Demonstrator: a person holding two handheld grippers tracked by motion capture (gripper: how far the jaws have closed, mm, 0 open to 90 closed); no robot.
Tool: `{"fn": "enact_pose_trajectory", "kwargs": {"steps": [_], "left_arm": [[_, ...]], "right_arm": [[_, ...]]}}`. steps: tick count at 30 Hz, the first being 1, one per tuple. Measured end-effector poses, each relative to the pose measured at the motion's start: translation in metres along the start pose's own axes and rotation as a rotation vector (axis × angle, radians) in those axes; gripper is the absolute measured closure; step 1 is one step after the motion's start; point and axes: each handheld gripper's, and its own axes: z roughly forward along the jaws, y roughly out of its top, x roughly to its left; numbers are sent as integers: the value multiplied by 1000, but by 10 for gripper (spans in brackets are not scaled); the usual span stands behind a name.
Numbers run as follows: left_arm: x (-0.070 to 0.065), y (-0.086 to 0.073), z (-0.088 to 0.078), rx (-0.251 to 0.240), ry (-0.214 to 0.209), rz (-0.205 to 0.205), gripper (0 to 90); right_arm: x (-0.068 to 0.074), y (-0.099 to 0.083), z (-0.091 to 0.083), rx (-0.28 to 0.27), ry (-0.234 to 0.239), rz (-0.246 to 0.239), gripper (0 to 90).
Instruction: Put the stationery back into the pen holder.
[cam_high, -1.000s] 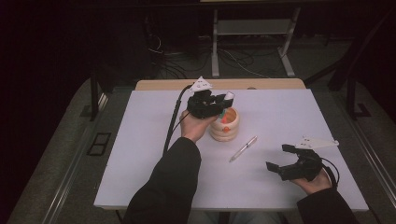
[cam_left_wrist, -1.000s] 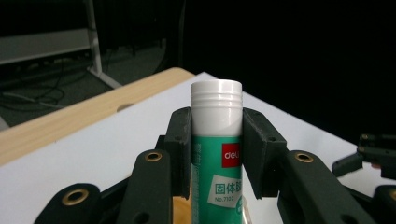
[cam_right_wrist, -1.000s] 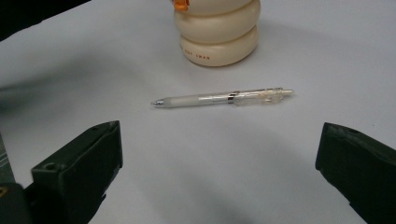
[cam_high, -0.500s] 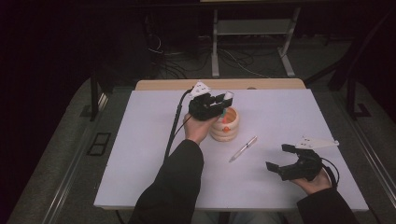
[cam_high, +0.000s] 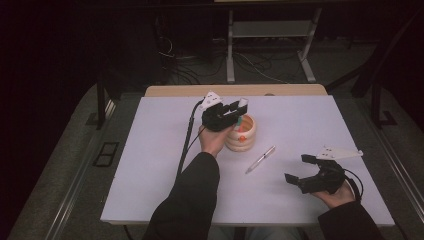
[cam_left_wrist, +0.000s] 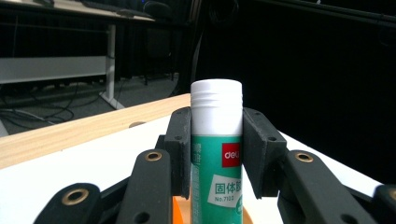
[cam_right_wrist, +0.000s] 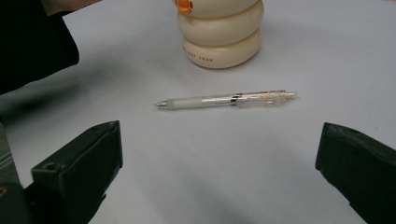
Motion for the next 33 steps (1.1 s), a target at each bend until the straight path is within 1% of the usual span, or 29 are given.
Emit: {"fn": "enact_pose_trajectory", "kwargs": {"steps": [6,11,13,16,22,25,27,30,33], "left_arm": [[-3,-6,5,-8,6,19,642],[-4,-10,7,-13,11,15,641],[-4,-13,9,-22,13,4,641],[-4,-16,10,-1,18,10,641],[-6,-21,11,19,21,18,641],[-7,-23,12,17,25,24,639],[-7,-22,11,26,25,24,636],[-7,-22,10,35,20,13,624],[-7,-21,9,24,8,-4,580]], "right_arm": [[0,0,0,0,3,-1,2],[0,0,0,0,5,-3,2],[0,0,0,0,6,-3,2],[0,0,0,0,7,-3,2],[0,0,0,0,6,-3,2],[0,0,0,-1,5,-2,2],[0,0,0,-1,5,-2,2],[0,0,0,-1,5,-2,2],[0,0,-1,-2,4,-2,2]]}}
